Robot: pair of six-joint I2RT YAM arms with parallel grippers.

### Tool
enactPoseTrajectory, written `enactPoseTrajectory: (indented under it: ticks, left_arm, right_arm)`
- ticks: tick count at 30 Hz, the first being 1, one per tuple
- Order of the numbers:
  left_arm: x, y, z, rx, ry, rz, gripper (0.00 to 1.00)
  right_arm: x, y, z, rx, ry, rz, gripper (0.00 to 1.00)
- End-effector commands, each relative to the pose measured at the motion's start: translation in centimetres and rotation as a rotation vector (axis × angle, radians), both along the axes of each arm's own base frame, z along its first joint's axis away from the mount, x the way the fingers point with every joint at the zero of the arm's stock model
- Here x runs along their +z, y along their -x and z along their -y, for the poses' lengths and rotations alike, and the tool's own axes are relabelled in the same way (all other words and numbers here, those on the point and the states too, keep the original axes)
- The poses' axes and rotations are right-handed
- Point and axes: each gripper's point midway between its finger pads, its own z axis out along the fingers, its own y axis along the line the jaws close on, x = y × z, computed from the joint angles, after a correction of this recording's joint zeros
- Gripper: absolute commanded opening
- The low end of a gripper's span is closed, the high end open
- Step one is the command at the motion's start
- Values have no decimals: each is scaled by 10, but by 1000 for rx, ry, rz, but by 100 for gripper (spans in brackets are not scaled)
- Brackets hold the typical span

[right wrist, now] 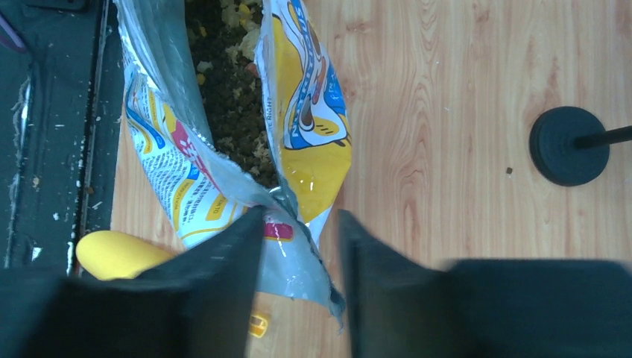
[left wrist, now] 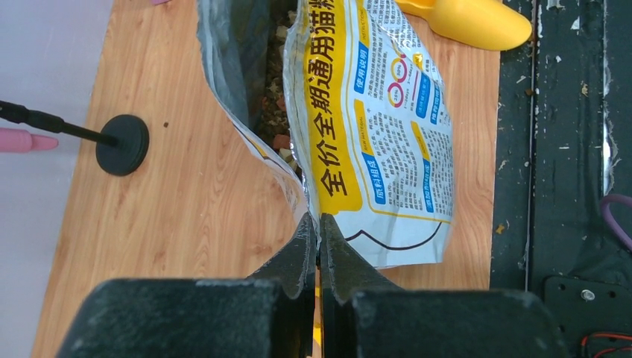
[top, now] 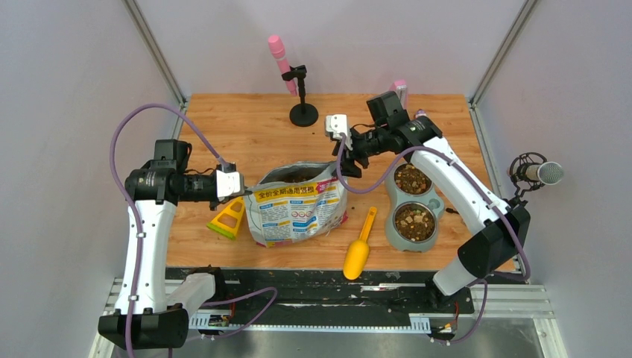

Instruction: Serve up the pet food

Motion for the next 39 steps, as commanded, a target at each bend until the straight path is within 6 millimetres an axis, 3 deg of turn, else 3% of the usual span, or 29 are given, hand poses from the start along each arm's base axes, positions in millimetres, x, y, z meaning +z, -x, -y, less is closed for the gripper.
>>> enactPoseTrajectory:
  ticks: [1,2,3,8,11,16,20,24,27,32,35,37,39]
  left_arm:
    - [46,2,16,-87,105,214,0]
    - [44,1,14,-82,95,215,0]
    - [45,0,13,-76,89,220,0]
    - [42,-23,-9,59,-40,268,0]
    - [40,-40,-28,174,-114,290,0]
    - [51,-55,-35,315,-58,264,0]
    - [72,-50,-25,327,54,293,0]
    - [122,-67,-47,603,249,450,0]
    - [135,-69,-68,739,286,540,0]
    - [122,-92,-87,876,278,452,0]
    - [122,-101,-96,961,331,413,0]
    - [112,-102,-89,906,291,405,0]
    - [96,-90,-63,722,232,370,3]
  right_arm:
    - [10,5,-3,61,25,26,21]
    - [10,5,-2,61,32,20,6]
    - [11,4,-1,53,40,14,0]
    - [15,-13,17,-74,126,57,0]
    - [33,-26,28,-165,148,119,0]
    - [65,-32,32,-197,85,280,0]
    - [103,-44,23,-274,-71,564,0]
    - [136,-53,29,-419,-218,735,0]
    - [136,-50,36,-448,-219,742,0]
    - [126,-61,53,-571,-202,760,0]
    - [131,-68,69,-687,-247,851,0]
    - [121,-64,67,-663,-238,830,0]
    - [100,-50,50,-540,-227,751,0]
